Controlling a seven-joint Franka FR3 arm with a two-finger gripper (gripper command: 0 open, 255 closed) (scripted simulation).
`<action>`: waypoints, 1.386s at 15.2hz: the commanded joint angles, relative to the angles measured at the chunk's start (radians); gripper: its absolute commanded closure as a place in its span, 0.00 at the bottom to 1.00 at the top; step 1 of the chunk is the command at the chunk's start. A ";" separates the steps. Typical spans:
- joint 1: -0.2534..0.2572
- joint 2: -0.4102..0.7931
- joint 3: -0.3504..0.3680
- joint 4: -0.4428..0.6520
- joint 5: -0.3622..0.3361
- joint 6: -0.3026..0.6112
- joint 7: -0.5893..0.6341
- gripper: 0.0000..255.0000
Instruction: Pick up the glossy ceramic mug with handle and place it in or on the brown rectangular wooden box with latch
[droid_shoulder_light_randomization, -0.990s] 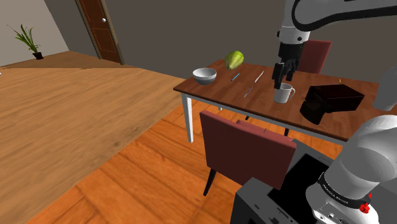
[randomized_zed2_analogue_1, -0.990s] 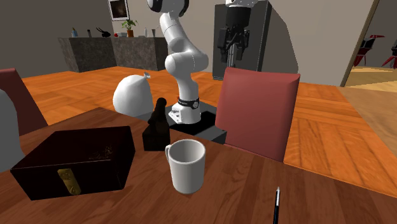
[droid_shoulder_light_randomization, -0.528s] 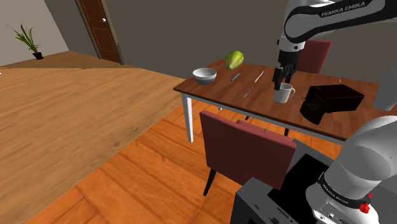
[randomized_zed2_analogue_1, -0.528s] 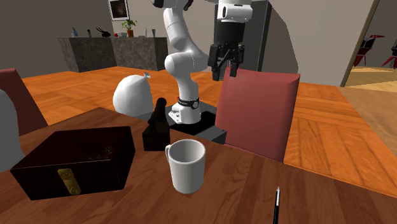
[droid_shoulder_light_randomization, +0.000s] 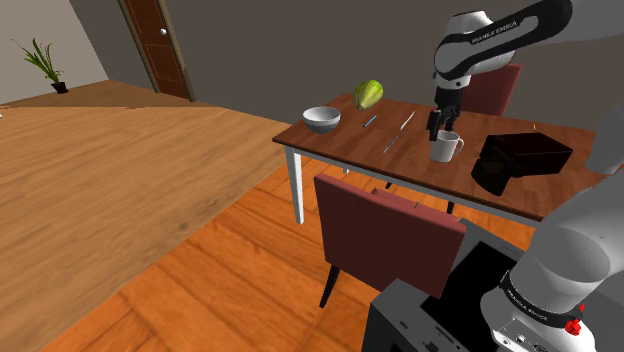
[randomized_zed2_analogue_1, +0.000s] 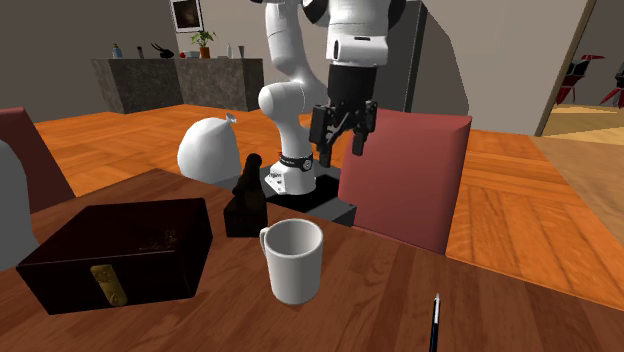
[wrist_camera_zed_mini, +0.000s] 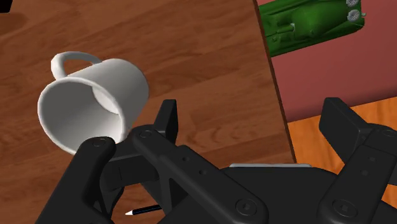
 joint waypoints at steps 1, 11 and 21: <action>-0.010 0.057 -0.030 0.024 0.004 0.038 -0.039 0.00; -0.055 0.362 -0.116 0.204 0.112 0.164 -0.212 0.00; -0.062 0.412 -0.116 0.166 0.135 0.249 -0.229 0.00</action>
